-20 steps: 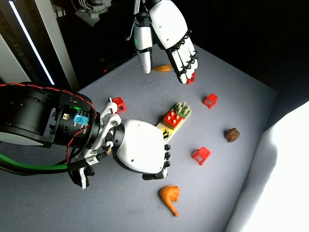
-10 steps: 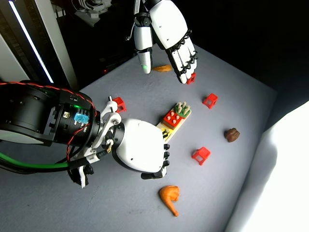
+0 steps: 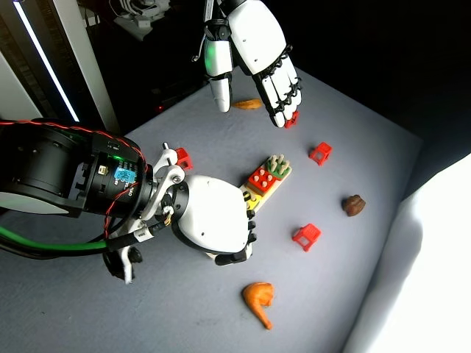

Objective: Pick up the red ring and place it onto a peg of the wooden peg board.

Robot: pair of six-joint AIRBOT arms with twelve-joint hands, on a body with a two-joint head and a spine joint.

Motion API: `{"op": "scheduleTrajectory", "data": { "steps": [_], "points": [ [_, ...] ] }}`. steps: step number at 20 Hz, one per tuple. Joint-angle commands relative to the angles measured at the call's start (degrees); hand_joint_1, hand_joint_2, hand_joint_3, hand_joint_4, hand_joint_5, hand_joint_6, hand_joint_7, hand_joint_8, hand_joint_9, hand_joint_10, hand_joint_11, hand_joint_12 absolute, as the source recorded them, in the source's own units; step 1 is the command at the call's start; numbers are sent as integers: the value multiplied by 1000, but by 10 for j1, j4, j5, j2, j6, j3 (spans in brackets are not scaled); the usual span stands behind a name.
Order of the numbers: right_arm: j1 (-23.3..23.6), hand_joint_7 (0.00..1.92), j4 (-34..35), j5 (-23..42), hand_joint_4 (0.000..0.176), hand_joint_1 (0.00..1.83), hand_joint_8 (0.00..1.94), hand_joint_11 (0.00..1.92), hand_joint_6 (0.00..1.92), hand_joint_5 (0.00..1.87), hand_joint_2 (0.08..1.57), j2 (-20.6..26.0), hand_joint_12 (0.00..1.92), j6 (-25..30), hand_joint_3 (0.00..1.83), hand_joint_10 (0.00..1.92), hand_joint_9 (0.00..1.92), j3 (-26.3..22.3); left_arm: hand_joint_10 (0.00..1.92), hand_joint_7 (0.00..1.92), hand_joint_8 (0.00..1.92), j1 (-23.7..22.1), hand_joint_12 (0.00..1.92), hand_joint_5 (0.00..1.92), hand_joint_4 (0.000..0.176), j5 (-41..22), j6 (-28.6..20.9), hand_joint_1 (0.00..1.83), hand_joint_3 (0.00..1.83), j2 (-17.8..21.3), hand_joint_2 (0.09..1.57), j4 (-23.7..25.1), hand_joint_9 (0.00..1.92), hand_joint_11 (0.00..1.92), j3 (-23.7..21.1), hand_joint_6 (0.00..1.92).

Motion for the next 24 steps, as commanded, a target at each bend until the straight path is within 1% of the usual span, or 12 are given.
{"op": "scheduleTrajectory", "data": {
  "steps": [1, 2, 3, 4, 5, 8, 9, 10, 11, 13, 17, 24],
  "points": [
    [2, 991, 2, 62, 7, 1219, 946, 704, 1139, 904, 1132, -1, 1208, -2, 1, 529, 935, 7, 5, 90, 4, -3, 211, 110, 0, 3, -1, 0, 3, 0, 1260, 49, 90, 0, 1, 1],
    [1, 930, 2, 62, 0, 1161, 483, 627, 1100, 899, 1146, -4, 1145, -2, 0, 373, 900, 12, 3, 80, 2, -3, 161, 99, 0, 3, -1, 12, 2, 0, 1263, 49, 78, 0, 1, 1],
    [-1, 900, 2, 63, 0, 1202, 249, 561, 539, 785, 1085, -5, 1095, -3, 0, 260, 856, 14, 5, 93, 3, -3, 203, 109, 0, 3, -1, 18, 0, 0, 1260, 49, 93, 0, 1, 2],
    [-3, 948, 2, 64, 0, 1196, 47, 546, 122, 866, 1058, -5, 1052, -3, 0, 117, 884, 14, 3, 97, 3, -3, 214, 112, 0, 3, -1, 1, 0, 0, 1259, 49, 93, 0, 1, 2],
    [-5, 976, 2, 65, 0, 1211, 20, 543, 62, 905, 1045, -5, 1051, -3, 0, 79, 912, 14, 6, 122, 4, -3, 300, 136, 0, 3, -1, 0, 0, 0, 1248, 49, 123, 0, 1, 4],
    [-11, 938, 2, 67, 0, 1198, 0, 471, 21, 884, 1051, -5, 1078, -3, 0, 40, 883, 14, 1, 100, 1, -3, 247, 115, 0, 3, -1, 0, 0, 0, 1252, 49, 102, 0, 1, 1],
    [-11, 709, 2, 67, 0, 1136, 0, 214, 0, 677, 1050, -5, 1126, -3, 1, 3, 685, 14, 0, 78, 0, -3, 197, 99, 0, 3, -1, 0, 3, 0, 1262, 49, 87, 0, 1, 0],
    [-11, 709, 2, 67, 0, 1136, 0, 214, 0, 677, 1050, -5, 1126, -3, 1, 3, 685, 14, 0, 78, 0, -3, 197, 99, 0, 3, -1, 0, 3, 0, 1262, 49, 87, 0, 1, 0],
    [-11, 460, 2, 67, 0, 1044, 0, 10, 0, 438, 1028, -5, 1139, -3, 0, 0, 480, 14, 4, 94, 7, -3, 193, 117, 0, 3, -1, 23, 1, 0, 1258, 49, 93, 0, 1, 8],
    [-11, 402, 2, 66, 0, 1026, 0, 0, 0, 378, 1000, -5, 1072, -3, 0, 0, 411, 14, 2, 98, 2, -3, 226, 118, 0, 3, -1, 5, 0, 0, 1253, 49, 102, 0, 1, 2],
    [-7, 408, 2, 59, 0, 995, 3, 0, 0, 368, 990, -1, 1068, 1, 0, 0, 405, 12, 0, 98, 1, -3, 221, 112, 0, 3, -1, 13, 0, 0, 1252, 49, 99, 0, 1, 0],
    [-12, 360, 2, 56, 0, 947, 0, 0, 0, 362, 955, 37, 967, 4, 0, 0, 349, -36, 3, 102, 4, -3, 240, 116, 0, 3, -1, 1, 0, -1, 1248, 49, 103, 0, 1, 0]
  ]
}}
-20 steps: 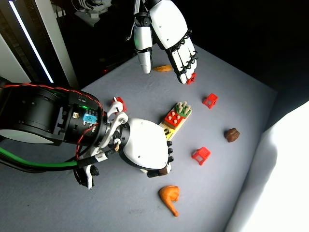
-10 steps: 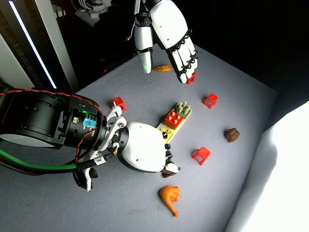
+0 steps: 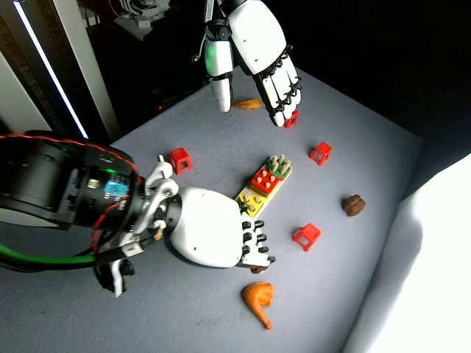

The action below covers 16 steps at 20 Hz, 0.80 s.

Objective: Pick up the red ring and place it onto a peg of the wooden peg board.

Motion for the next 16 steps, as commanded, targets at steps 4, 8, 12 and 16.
{"op": "scheduleTrajectory", "data": {
  "steps": [4, 8, 12, 16],
  "points": [
    [-1, 394, 3, 48, 0, 948, 11, 0, 9, 373, 987, 8, 1009, 4, 3, 16, 378, -13, 1, 106, 1, -3, 204, 126, 0, 4, -1, 13, 0, 0, 1248, 49, 96, 0, 1, 2],
    [7, 433, 3, 43, 0, 963, 14, 0, 28, 448, 1001, 20, 1079, 4, 2, 19, 406, -24, 3, 109, 2, -4, 208, 116, 0, 4, -1, 0, 0, 0, 1250, 49, 102, 0, 1, 1],
    [13, 624, 3, 43, 0, 990, 36, 140, 50, 635, 963, 45, 1163, 4, 0, 62, 605, -45, 2, 105, 1, -4, 158, 115, 0, 4, -1, 58, 0, 0, 1248, 49, 88, 0, 1, 1],
    [17, 527, 3, 41, 0, 959, 1, 58, 0, 492, 986, 53, 1134, 0, 5, 24, 536, -47, 1, 74, 1, -4, 131, 87, 0, 4, -1, 6, 2, 0, 1256, 49, 72, 0, 1, 1]
  ]
}}
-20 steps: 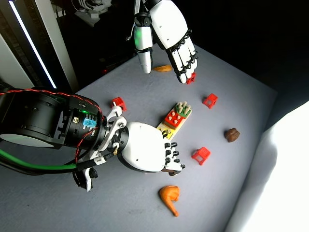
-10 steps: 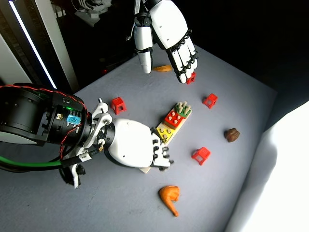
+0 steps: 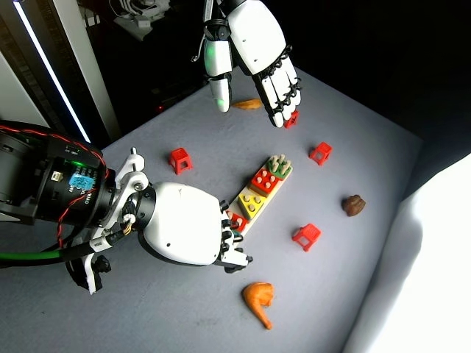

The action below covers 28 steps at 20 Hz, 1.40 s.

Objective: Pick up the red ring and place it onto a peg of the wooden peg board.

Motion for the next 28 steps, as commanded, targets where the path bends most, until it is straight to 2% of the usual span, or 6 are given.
{"op": "scheduleTrajectory", "data": {
  "steps": [1, 10, 13, 17, 19, 28],
  "points": [
    [17, 426, 3, 53, 0, 955, 0, 11, 0, 391, 985, 9, 1122, 1, 4, 4, 457, -3, 5, 112, 3, -5, 219, 119, 0, 2, -1, 26, 0, -1, 1251, 49, 107, 0, 1, 3],
    [52, 339, 2, 23, 0, 712, 12, 0, 11, 310, 996, 179, 938, 27, 4, 23, 340, -125, 2, 134, 3, -7, 255, 141, 0, 6, -1, 31, 0, -1, 1245, 51, 117, 0, 2, 3],
    [63, 1077, 2, 13, 20, 326, 1875, 1371, 1853, 925, 1161, 246, 1895, 38, 10, 1862, 1170, -159, 1, 119, 1, -7, 222, 125, 0, 7, -1, 4, 2, -1, 1251, 51, 106, 0, 2, 0],
    [65, 1674, 1, 0, 73, 758, 1941, 1882, 1921, 1467, 1480, 323, 1921, 36, 0, 1921, 1739, -195, 3, 118, 4, -7, 252, 115, 0, 7, -1, 5, 2, -1, 1253, 51, 110, 0, 2, 3],
    [63, 1638, 1, -3, 172, 753, 1941, 1852, 1921, 1440, 1519, 345, 1921, 36, 7, 1921, 1708, -201, 5, 131, 5, -8, 256, 131, 0, 7, -1, 38, 0, -1, 1254, 51, 121, 0, 2, 5],
    [61, 1564, 1, 43, 166, 998, 1941, 1769, 1921, 1450, 1400, 345, 1921, 36, 0, 1921, 1645, -221, 5, 134, 2, -7, 250, 133, 0, 7, -1, 44, 0, -1, 1250, 51, 118, 0, 0, 0]
  ]
}}
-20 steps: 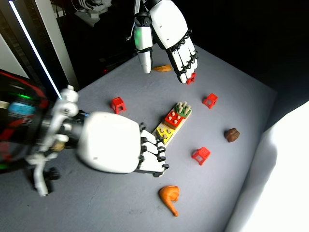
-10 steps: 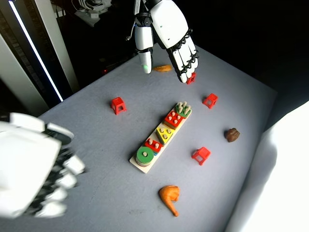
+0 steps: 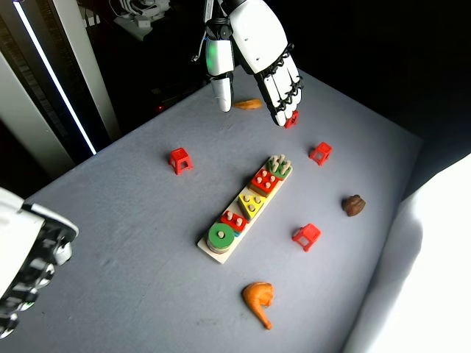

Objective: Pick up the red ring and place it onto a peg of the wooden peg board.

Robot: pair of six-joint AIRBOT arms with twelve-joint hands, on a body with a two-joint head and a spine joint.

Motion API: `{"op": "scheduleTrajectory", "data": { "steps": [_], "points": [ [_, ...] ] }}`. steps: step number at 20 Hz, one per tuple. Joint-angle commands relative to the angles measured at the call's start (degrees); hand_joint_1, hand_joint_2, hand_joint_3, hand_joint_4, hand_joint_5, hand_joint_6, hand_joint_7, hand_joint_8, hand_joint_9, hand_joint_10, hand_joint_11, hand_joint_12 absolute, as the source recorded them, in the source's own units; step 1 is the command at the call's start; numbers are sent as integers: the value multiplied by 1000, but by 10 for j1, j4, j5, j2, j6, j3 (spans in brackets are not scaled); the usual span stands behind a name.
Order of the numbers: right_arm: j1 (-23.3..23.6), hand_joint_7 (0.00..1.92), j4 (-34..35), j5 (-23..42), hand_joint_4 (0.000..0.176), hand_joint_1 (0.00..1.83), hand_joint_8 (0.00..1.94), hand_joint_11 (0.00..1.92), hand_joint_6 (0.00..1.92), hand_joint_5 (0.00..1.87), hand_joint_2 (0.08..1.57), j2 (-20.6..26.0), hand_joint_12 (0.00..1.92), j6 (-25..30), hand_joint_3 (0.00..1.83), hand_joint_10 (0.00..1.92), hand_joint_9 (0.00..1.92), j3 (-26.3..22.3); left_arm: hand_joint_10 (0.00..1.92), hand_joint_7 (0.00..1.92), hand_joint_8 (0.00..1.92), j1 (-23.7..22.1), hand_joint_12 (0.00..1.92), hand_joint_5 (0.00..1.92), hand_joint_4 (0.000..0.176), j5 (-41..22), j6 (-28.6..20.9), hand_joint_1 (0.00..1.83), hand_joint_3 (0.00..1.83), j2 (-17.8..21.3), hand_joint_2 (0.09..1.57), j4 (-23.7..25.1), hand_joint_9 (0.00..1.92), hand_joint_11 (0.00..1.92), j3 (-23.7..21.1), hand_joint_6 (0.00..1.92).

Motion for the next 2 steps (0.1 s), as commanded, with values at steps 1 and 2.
{"op": "scheduleTrajectory", "data": {
  "steps": [1, 2],
  "points": [
    [4, 1553, 4, 57, 162, 1002, 1941, 1764, 1921, 1436, 1397, 3, 1921, 0, 0, 1921, 1637, -2, 3, 133, 1, -4, 247, 133, 0, 2, -1, 50, 0, -1, 1245, 48, 116, 0, -1, 0],
    [4, 1558, 4, 57, 165, 1022, 1941, 1771, 1921, 1434, 1405, 3, 1921, -5, 0, 1921, 1641, -4, 6, 146, 4, -4, 287, 139, 0, 2, -1, 54, 0, -1, 1245, 48, 130, 0, 0, 2]
  ]
}}
